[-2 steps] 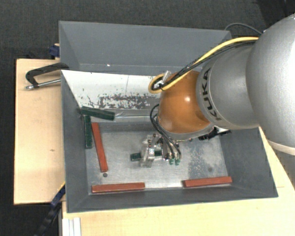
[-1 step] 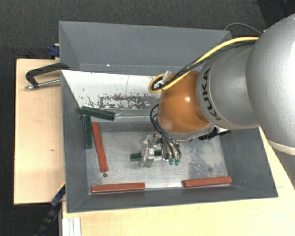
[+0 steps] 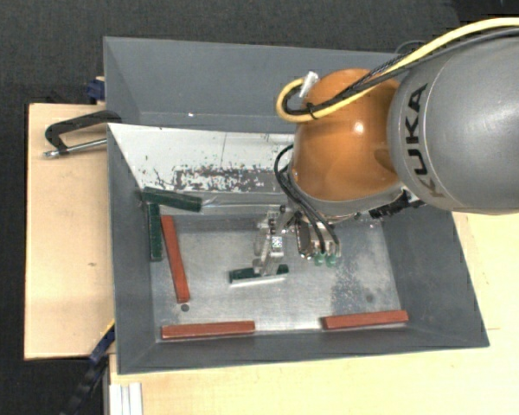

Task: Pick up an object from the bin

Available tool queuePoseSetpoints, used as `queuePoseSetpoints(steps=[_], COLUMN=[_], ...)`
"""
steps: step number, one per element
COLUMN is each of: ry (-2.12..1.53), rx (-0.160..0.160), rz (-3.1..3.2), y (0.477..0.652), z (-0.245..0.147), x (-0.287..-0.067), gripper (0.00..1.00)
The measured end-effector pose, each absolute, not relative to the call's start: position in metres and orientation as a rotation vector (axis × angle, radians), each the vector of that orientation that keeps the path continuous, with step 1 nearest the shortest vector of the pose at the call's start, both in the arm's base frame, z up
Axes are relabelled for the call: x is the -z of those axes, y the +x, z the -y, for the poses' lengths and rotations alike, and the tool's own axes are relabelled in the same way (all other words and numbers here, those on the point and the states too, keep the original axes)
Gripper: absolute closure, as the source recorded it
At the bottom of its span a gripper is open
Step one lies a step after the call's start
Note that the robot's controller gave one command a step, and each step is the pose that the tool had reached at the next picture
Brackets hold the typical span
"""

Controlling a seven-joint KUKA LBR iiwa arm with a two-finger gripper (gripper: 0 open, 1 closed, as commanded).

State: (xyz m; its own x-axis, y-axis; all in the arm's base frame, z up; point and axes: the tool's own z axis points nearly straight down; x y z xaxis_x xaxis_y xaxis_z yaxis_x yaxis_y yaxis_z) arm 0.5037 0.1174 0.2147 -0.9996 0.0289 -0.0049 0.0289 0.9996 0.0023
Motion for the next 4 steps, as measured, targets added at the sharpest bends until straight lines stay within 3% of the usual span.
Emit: queuePoseSetpoints(steps=[1,2,3,4], ry=[0.045,0.033,0.033,-0.004], rx=[-0.003,-0.001,-0.001,-0.004], rz=[-3.136,-3.141,-3.141,-3.136], y=[0.504,0.494,0.494,0.509], z=[-0.117,-0.112,-0.112,-0.064], x=[-0.215,-0.158,-0.158,-0.113], gripper=[1.00,0.00,0.00,0.00])
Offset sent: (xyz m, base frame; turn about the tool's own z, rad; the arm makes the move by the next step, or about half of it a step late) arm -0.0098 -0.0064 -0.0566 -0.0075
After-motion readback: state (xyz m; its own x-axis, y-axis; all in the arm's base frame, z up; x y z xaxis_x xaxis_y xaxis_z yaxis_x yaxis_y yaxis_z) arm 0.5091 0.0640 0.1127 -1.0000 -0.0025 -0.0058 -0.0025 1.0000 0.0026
